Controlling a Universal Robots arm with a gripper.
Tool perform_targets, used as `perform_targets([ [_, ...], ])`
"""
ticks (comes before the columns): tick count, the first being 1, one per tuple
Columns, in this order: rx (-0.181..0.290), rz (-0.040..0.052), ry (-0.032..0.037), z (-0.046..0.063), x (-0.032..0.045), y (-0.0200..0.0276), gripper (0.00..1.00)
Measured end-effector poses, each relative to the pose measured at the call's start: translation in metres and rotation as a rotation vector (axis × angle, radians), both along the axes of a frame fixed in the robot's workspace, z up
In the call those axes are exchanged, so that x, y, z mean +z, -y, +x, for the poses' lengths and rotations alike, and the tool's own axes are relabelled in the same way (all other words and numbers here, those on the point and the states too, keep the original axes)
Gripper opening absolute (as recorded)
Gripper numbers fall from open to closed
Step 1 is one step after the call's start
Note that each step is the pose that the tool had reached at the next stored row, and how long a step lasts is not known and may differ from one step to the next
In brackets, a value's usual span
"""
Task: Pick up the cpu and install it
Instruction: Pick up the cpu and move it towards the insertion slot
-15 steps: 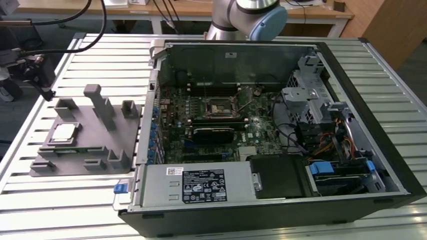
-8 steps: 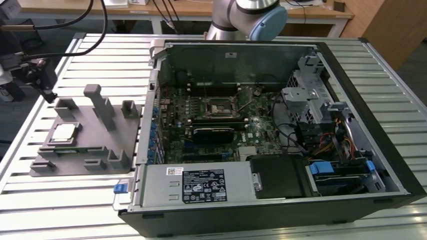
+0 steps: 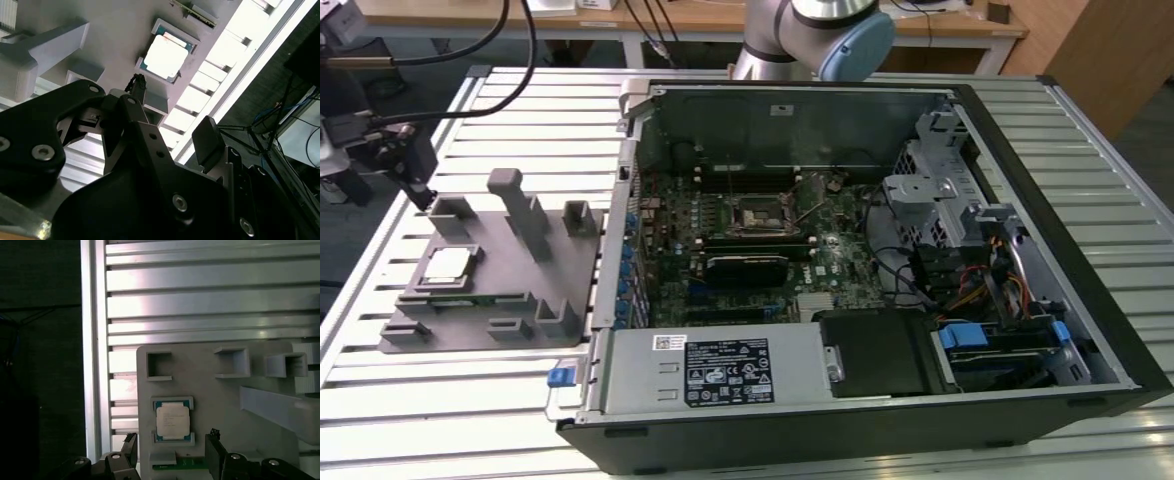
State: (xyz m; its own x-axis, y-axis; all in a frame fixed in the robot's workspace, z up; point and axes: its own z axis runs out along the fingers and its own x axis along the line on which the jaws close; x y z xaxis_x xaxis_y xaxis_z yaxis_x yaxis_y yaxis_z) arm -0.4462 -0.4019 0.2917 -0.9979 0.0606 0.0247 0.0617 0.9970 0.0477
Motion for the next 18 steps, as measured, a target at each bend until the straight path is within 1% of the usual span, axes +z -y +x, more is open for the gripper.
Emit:
perform_targets([
  [18, 0.0, 0.0, 0.0, 0.0, -0.0114, 0.0002, 0.65],
])
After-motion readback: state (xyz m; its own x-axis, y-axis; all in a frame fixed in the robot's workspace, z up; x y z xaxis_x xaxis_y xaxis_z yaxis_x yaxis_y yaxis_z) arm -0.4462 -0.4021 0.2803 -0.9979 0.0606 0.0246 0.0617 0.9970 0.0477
